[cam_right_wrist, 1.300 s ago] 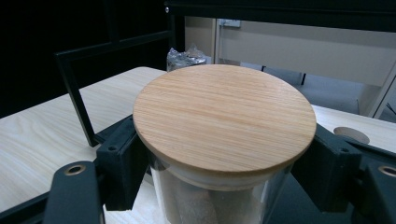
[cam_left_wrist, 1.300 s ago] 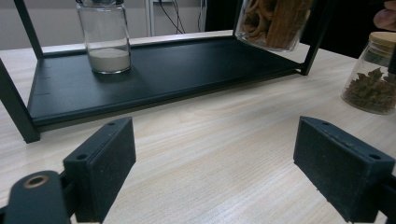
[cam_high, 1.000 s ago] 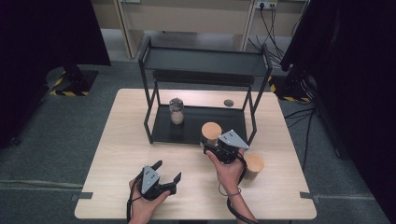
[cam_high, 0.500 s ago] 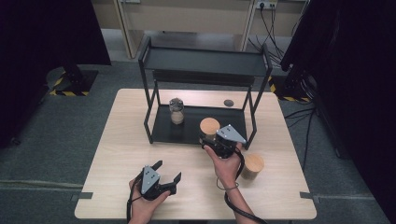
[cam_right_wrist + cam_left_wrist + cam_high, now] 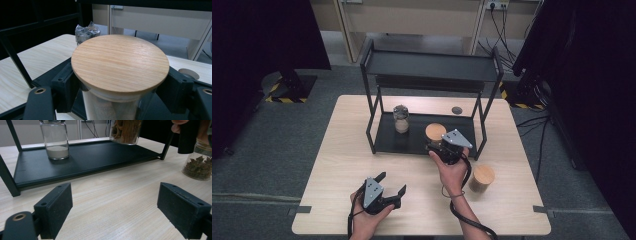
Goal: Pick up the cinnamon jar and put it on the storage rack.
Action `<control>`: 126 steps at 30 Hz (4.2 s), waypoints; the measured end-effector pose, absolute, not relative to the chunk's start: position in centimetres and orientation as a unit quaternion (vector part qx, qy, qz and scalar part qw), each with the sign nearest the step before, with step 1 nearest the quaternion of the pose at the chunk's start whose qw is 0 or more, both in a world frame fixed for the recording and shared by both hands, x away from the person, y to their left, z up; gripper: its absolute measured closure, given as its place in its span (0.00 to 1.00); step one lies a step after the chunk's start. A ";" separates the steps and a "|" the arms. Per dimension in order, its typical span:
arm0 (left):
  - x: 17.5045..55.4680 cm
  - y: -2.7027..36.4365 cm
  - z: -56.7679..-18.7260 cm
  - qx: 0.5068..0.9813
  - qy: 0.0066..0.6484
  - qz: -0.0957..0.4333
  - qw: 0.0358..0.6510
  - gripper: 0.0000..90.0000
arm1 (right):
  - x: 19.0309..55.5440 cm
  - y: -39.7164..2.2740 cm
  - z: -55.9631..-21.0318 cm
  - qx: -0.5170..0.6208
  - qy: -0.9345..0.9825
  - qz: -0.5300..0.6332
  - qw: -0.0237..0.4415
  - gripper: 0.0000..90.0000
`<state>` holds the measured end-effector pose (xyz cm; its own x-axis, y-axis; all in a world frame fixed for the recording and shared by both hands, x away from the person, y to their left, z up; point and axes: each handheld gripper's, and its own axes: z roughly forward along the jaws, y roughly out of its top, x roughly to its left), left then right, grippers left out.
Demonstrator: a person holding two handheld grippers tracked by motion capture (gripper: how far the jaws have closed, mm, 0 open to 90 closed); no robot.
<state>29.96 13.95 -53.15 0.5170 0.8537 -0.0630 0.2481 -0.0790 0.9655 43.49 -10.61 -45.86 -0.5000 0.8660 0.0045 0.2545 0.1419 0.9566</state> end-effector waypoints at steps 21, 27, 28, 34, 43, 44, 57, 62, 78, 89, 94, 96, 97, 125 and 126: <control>29.9 13.9 -53.1 0.681 0.404 0.278 0.544 0.14 | 45.6 -9.5 -45.5 0.411 0.694 0.511 0.297 0.29; 29.9 13.9 -53.1 0.681 0.403 0.278 0.544 0.14 | 46.2 -9.3 -45.5 0.413 0.694 0.509 0.298 0.29; 29.9 13.9 -53.1 0.681 0.403 0.279 0.545 0.14 | 46.2 -9.3 -45.5 0.414 0.694 0.508 0.297 0.29; 29.9 13.9 -53.1 0.682 0.402 0.278 0.545 0.14 | 46.8 -9.1 -45.7 0.419 0.694 0.506 0.295 0.29; 29.9 13.9 -53.2 0.680 0.403 0.277 0.546 0.14 | 47.8 -8.6 -46.2 0.426 0.695 0.501 0.292 0.29; 29.9 13.8 -53.2 0.680 0.403 0.277 0.546 0.14 | 47.9 -8.5 -46.2 0.426 0.695 0.501 0.292 0.29; 29.8 13.8 -53.1 0.682 0.400 0.278 0.545 0.14 | 49.2 -8.1 -46.7 0.437 0.696 0.491 0.291 0.29; 29.8 13.8 -53.1 0.683 0.400 0.278 0.545 0.14 | 49.6 -8.0 -46.8 0.440 0.694 0.490 0.290 0.29; 29.8 13.8 -53.1 0.683 0.399 0.277 0.546 0.14 | 50.9 -7.3 -47.2 0.444 0.695 0.484 0.293 0.29; 29.7 13.7 -53.1 0.683 0.398 0.276 0.546 0.14 | 51.8 -6.8 -47.9 0.450 0.699 0.473 0.292 0.29; 29.7 13.7 -53.1 0.684 0.397 0.276 0.546 0.14 | 52.2 -6.8 -48.0 0.452 0.700 0.469 0.293 0.29; 29.7 13.7 -53.1 0.685 0.397 0.276 0.546 0.14 | 52.3 -6.7 -48.1 0.453 0.700 0.468 0.293 0.29; 29.7 13.7 -53.1 0.685 0.396 0.276 0.546 0.14 | 52.4 -6.7 -48.1 0.454 0.700 0.467 0.294 0.29; 29.6 13.6 -53.1 0.687 0.393 0.275 0.546 0.14 | 53.7 -6.9 -49.5 0.469 0.699 0.453 0.292 0.29; 29.6 13.6 -53.1 0.686 0.393 0.275 0.546 0.14 | 53.7 -6.9 -49.5 0.470 0.699 0.453 0.292 0.29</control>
